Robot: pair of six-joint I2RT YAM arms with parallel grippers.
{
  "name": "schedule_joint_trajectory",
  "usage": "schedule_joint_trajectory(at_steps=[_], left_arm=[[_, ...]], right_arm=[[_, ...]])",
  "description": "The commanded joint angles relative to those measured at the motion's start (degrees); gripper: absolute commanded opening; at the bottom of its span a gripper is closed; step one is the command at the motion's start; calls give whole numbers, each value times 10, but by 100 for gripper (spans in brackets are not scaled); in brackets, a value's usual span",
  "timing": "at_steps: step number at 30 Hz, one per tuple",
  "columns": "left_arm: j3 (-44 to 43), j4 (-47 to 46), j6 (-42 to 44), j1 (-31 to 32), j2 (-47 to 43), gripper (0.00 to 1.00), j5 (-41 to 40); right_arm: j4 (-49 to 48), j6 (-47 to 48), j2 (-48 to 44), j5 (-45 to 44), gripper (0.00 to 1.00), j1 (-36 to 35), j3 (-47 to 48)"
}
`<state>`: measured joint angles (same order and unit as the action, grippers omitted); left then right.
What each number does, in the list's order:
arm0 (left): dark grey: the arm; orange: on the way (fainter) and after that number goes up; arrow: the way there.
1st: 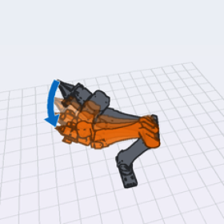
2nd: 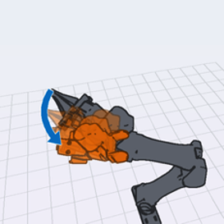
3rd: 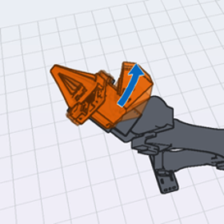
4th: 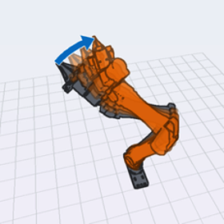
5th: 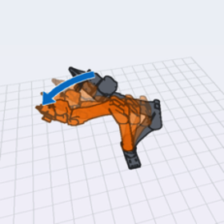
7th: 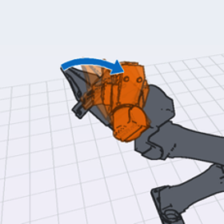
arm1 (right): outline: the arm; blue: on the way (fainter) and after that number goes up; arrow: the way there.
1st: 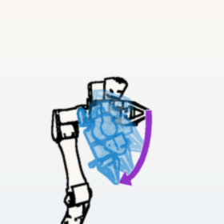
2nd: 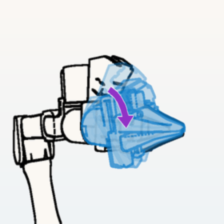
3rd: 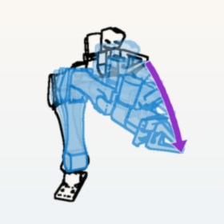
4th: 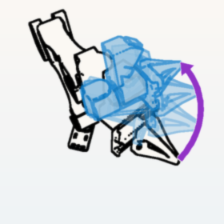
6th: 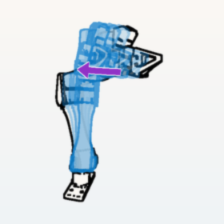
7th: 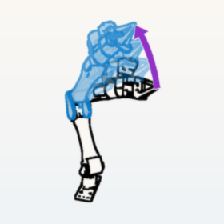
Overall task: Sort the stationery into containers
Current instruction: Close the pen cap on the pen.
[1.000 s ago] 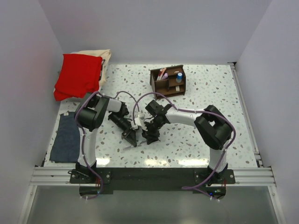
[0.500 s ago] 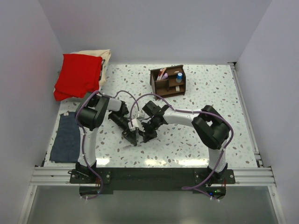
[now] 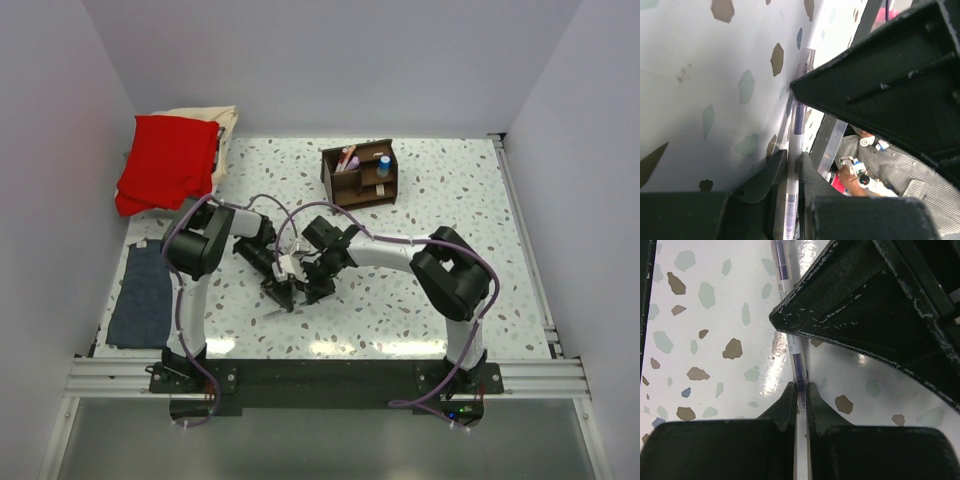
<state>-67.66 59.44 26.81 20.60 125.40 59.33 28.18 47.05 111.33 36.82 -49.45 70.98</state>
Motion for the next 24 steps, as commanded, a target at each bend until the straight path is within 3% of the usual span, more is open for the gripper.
schedule_joint_trajectory(at_steps=[1, 8, 13, 18, 24], left_arm=[[-48, -224, -17, 11, 16, 0, -101], [-49, -243, -26, 11, 21, 0, -86], [-29, -245, -20, 11, 22, 0, -62], [-34, -245, -20, 11, 37, 0, -48], [-62, -229, -9, 11, 51, 0, -44]], right_arm=[[-114, -27, 24, 40, 0, -41, 47], [-157, -70, 31, 98, 0, -48, 24], [-291, -150, 30, 71, 0, -63, -3], [-357, -202, 32, 77, 0, -79, 0], [-319, -142, 37, 144, 0, -82, 14]])
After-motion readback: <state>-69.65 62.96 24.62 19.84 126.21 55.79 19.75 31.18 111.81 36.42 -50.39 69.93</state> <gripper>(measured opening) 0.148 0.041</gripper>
